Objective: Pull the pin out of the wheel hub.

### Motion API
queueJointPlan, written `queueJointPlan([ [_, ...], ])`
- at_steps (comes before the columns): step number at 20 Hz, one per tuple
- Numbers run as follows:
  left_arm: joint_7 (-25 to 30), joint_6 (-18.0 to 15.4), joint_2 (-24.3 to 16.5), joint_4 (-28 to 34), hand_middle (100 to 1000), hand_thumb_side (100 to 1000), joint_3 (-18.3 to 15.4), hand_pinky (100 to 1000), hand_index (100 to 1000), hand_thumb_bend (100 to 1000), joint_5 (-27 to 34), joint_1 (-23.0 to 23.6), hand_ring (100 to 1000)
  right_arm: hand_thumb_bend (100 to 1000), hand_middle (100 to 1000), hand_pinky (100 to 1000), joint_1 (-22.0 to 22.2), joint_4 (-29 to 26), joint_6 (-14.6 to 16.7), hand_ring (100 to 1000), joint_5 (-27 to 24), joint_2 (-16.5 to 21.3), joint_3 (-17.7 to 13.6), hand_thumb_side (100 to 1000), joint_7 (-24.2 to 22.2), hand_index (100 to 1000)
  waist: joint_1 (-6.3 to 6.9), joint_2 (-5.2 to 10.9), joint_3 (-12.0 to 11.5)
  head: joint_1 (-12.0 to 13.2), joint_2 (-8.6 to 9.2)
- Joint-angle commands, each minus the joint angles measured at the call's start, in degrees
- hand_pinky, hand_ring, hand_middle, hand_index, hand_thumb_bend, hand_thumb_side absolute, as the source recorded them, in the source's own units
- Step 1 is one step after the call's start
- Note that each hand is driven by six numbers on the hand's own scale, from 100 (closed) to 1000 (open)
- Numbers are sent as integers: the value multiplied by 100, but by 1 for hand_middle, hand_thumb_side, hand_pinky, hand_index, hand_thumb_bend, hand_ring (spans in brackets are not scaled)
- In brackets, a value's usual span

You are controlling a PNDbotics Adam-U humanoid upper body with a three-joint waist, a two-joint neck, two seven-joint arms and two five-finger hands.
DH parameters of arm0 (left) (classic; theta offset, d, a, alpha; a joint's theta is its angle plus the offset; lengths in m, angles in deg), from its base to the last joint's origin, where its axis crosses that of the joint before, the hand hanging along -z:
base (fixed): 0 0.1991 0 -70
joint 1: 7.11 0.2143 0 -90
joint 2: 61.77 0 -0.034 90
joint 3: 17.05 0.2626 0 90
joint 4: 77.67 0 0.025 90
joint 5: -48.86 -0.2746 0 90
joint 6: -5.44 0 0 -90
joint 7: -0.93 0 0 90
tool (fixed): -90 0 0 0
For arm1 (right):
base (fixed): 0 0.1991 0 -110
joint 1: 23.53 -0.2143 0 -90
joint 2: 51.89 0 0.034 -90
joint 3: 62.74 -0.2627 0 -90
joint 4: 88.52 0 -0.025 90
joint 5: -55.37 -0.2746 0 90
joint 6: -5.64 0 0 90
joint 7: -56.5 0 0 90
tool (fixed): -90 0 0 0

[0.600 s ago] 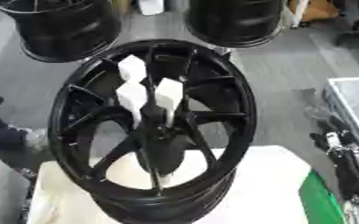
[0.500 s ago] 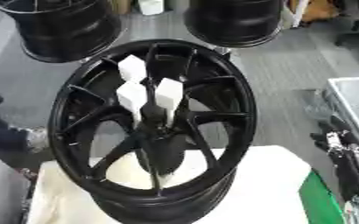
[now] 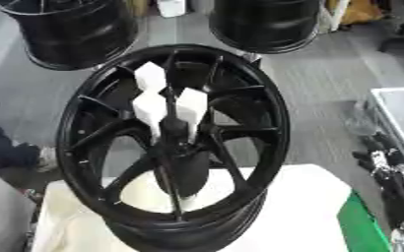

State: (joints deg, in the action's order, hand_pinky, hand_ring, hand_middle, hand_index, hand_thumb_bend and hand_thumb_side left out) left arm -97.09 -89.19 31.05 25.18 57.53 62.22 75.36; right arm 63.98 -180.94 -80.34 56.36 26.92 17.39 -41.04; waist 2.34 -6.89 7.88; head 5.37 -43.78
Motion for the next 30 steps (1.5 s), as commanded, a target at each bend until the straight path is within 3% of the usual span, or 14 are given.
queueJointPlan([
  [1,154,-51,-1261,236,530,100,77,639,666,240,-298,-171,546,100,876,871,-29,-66,5,808,26,118,-22,775,-19,1000,25,114,39,1,-34],
  [4,538,-111,-2700,110,588,100,316,672,720,508,-574,-479,603,100,876,871,-19,-54,-1,808,50,151,-15,774,-29,1000,81,159,89,-20,-34],
  [7,1242,-146,-3890,-177,668,236,775,716,779,691,-875,-882,673,100,876,871,-11,-46,-2,808,68,182,15,775,-62,1000,121,193,141,-31,-34],
  [9,1943,-202,-4512,-361,708,284,1245,736,804,743,-1185,-1274,704,100,876,871,1,-35,-6,808,79,205,38,776,-88,1000,149,219,178,-21,-34],
  [11,2717,-320,-4766,-468,724,302,1731,745,813,761,-1475,-1710,717,100,876,871,11,-25,-7,808,86,226,63,778,-118,1000,176,247,215,6,-34],
  [15,3898,-602,-4652,-431,742,316,2509,755,820,767,-1843,-2421,731,100,876,871,19,-10,-8,808,90,258,89,778,-153,1000,202,270,265,-10,-34],
  [18,4481,-716,-4407,-478,746,300,2946,755,813,758,-1969,-2845,733,100,876,871,22,-4,-8,808,85,266,87,779,-151,1000,212,279,275,-37,-34],
  [22,5030,-827,-4090,-706,755,268,3345,764,814,736,-2163,-3269,745,100,876,871,31,4,-9,809,81,276,104,781,-173,1000,227,290,275,-58,-34],
  [30,5773,-1069,-3322,-1422,781,243,3793,775,826,713,-2742,-4045,764,100,875,871,49,22,-8,809,74,286,105,782,-176,1000,212,306,281,-58,-34],
])
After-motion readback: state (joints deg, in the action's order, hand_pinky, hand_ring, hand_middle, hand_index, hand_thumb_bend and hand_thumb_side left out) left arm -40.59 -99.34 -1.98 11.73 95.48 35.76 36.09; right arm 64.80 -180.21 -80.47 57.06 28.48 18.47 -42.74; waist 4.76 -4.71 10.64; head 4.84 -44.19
